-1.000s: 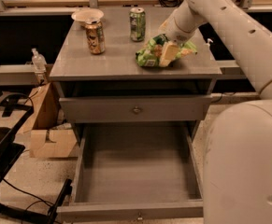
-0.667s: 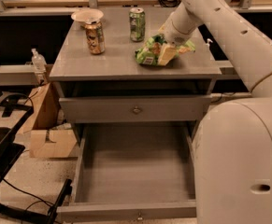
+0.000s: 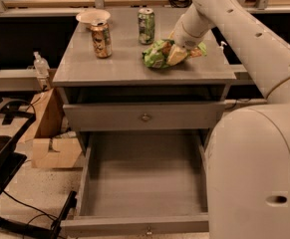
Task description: Place green rice chip bag into middle drawer
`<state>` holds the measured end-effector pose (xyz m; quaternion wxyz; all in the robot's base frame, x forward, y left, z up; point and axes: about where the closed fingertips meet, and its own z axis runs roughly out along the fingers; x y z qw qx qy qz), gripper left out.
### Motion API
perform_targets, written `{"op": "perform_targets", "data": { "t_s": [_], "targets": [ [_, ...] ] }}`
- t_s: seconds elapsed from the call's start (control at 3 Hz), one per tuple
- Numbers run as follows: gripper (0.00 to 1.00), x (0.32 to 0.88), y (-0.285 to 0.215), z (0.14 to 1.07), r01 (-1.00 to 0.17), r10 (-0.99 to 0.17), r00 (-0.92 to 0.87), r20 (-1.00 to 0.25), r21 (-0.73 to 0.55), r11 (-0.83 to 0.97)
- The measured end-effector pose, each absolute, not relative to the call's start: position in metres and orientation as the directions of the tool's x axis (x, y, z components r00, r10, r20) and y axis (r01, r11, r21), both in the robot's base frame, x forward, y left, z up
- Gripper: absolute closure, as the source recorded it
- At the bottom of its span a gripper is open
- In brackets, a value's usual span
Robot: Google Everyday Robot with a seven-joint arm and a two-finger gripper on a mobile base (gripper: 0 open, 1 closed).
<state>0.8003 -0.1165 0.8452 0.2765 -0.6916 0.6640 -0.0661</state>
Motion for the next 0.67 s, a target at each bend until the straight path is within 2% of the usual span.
{"op": "perform_targets", "data": {
  "t_s": [0.33,0.67],
  "targets": [
    [1.00,0.799,-0.117,0.849,-0.880,-0.955,0.113,-0.273,-0.475,0.031],
    [1.00,0.779,-0.117,0.891,-0.853,-0.958,0.154,-0.240,-0.522,-0.006]
  ]
}}
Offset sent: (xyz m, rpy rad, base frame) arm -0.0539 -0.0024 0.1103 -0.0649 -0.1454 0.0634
